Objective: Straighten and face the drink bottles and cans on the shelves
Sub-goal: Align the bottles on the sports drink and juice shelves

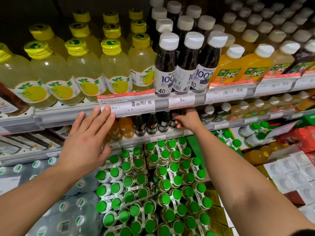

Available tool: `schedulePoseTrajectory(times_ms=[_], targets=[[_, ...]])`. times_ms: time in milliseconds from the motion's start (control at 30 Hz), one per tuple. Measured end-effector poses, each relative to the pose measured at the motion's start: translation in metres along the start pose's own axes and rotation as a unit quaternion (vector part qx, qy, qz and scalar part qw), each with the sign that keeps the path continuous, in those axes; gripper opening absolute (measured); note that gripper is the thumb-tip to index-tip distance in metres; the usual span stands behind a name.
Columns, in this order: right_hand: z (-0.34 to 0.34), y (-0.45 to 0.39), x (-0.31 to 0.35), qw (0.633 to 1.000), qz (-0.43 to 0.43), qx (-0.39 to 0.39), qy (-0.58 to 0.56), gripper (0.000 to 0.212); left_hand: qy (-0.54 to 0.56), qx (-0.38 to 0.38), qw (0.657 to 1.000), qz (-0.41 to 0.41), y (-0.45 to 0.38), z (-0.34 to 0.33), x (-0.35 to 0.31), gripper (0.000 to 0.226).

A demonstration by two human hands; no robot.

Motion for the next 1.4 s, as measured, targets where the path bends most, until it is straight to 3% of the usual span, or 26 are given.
schedulePoseTrajectory(times_ms=[100, 233, 300, 467, 633, 733, 967, 1067, 1167, 1300, 1400], targets=[[0.005, -0.003, 0.006, 0.992, 0.032, 0.012, 0.118, 0.036, 0.001, -0.003, 1.000, 0.000, 0.000, -0.001, 0.000, 0.083], [0.018, 0.003, 0.016, 0.939, 0.123, -0.009, 0.322, 0.057, 0.007, -0.003, 1.000, 0.000, 0.001, -0.001, -0.001, 0.083], [0.021, 0.003, 0.017, 0.916, 0.154, -0.015, 0.371, 0.059, 0.009, 0.004, 1.000, 0.001, 0.001, -0.001, -0.001, 0.083], [0.012, 0.021, 0.019, 0.898, 0.174, -0.005, 0.403, 0.056, -0.015, 0.066, 0.998, 0.007, 0.002, -0.001, -0.003, 0.099], [0.016, 0.035, 0.014, 0.936, 0.115, 0.008, 0.332, 0.052, -0.011, 0.105, 0.994, 0.008, 0.003, 0.010, 0.001, 0.108], [0.021, 0.058, 0.029, 0.928, 0.134, -0.001, 0.347, 0.049, 0.012, 0.118, 0.992, 0.030, 0.002, 0.014, -0.001, 0.109], [0.032, 0.158, 0.092, 0.861, 0.302, -0.008, 0.409, 0.027, 0.061, 0.196, 0.978, 0.044, -0.006, 0.037, -0.004, 0.093], [0.055, 0.204, 0.128, 0.832, 0.411, -0.080, 0.364, 0.027, 0.068, 0.231, 0.970, 0.040, -0.013, 0.059, -0.004, 0.076], [0.095, 0.220, 0.169, 0.811, 0.460, -0.198, 0.303, 0.018, 0.081, 0.227, 0.970, 0.019, -0.016, 0.090, -0.012, 0.059], [0.138, 0.218, 0.237, 0.808, 0.408, -0.308, 0.294, 0.034, 0.114, 0.199, 0.973, 0.010, -0.024, 0.135, -0.016, 0.043], [0.146, 0.202, 0.270, 0.837, 0.322, -0.256, 0.361, 0.047, 0.118, 0.162, 0.980, 0.001, -0.035, 0.167, -0.013, 0.044]])
Point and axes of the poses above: each hand's wrist, its own y-axis away from the middle knuckle, its own z-axis out of the back of the hand, x = y × z, the point moved 4 cm from there along -y, towards the middle knuckle, and after that the axes turned 8 degrees about -x, right-handed, at the moved point
